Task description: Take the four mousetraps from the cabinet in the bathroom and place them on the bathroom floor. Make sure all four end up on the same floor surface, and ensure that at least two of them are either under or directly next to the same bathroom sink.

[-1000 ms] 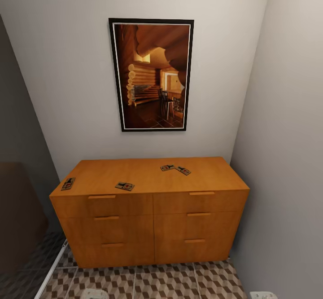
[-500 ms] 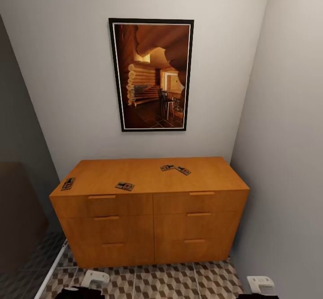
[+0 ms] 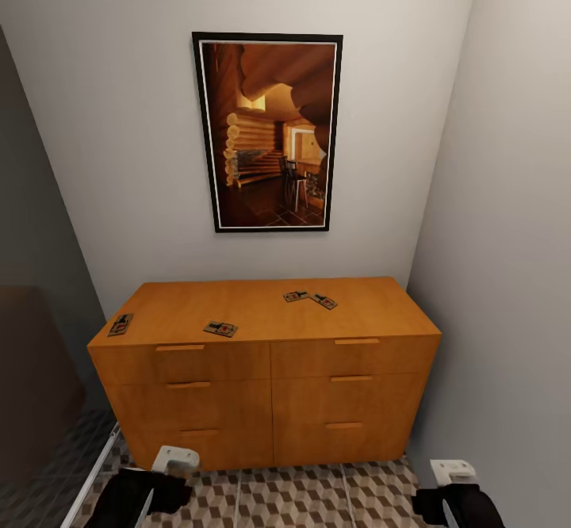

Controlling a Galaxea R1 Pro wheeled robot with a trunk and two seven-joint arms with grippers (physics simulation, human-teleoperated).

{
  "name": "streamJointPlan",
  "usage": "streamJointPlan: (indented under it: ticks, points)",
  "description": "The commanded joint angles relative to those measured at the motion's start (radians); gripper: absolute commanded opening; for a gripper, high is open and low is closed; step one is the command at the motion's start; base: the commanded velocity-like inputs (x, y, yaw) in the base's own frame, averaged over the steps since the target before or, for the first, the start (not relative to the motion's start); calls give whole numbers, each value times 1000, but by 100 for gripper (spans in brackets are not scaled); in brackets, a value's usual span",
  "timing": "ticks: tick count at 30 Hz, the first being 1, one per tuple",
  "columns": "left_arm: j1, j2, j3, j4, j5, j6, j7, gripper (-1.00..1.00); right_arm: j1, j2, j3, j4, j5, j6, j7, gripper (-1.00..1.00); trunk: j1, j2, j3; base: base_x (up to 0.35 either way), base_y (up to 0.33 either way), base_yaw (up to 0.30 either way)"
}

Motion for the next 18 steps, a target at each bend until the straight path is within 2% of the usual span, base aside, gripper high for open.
streamJointPlan:
  ticks: [1,10,18]
  points:
    - [-13,0,1,-1,-9,13,-11,100,-10,0,0,-3,9,20,3,100,0,-1,-1,0,0,0]
    - [-115,-7,2,0,-5,80,-14,100,-92,1,0,-10,12,108,2,100,0,-1,-1,0,0,0]
    - [-204,-10,2,-1,-5,132,-14,100,-159,1,1,-17,13,158,2,100,0,-1,-1,0,0,0]
